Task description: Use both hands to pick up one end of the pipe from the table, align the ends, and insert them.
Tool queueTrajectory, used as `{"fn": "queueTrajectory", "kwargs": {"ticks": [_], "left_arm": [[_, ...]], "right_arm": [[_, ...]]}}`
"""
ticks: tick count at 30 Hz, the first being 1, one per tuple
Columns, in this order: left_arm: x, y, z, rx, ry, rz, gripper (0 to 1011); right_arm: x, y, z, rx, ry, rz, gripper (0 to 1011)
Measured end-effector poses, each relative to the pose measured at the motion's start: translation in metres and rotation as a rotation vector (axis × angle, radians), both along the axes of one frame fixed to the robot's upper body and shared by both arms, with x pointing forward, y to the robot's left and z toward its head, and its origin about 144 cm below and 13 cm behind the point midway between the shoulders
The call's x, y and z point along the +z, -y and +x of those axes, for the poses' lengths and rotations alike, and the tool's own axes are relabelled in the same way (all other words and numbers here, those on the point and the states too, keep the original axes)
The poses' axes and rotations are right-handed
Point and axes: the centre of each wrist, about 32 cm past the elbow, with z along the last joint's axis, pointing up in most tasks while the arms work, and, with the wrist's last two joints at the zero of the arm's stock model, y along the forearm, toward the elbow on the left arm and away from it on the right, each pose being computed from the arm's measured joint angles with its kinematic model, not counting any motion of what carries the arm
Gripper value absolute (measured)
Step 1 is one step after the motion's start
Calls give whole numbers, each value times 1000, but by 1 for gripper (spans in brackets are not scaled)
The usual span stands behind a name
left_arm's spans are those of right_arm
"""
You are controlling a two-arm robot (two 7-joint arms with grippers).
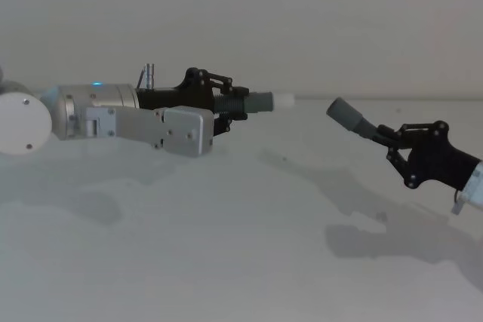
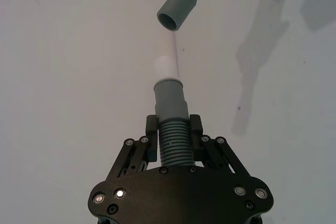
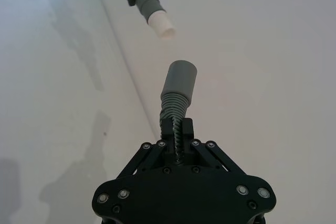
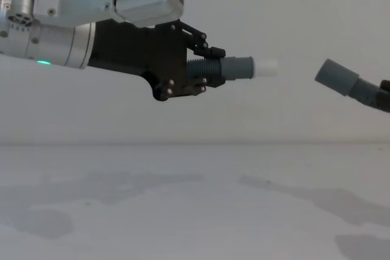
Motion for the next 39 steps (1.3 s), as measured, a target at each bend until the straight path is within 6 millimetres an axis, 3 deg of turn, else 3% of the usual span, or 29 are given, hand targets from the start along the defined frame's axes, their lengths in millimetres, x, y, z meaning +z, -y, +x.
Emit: {"fn": "queueTrajectory", "kwargs": {"ticks": [9,28,39], "left_arm": [[7,-2,2,-35,36,39,338],[11,-4,4,-61,61,68,338],[12,-4,4,-65,65,74,338]], "right_arm": [[1,5,1,26,18,-35,73],[9,-29,4,43,-46,-87,74],[17,-33,11,54,-22,-127,74]]}}
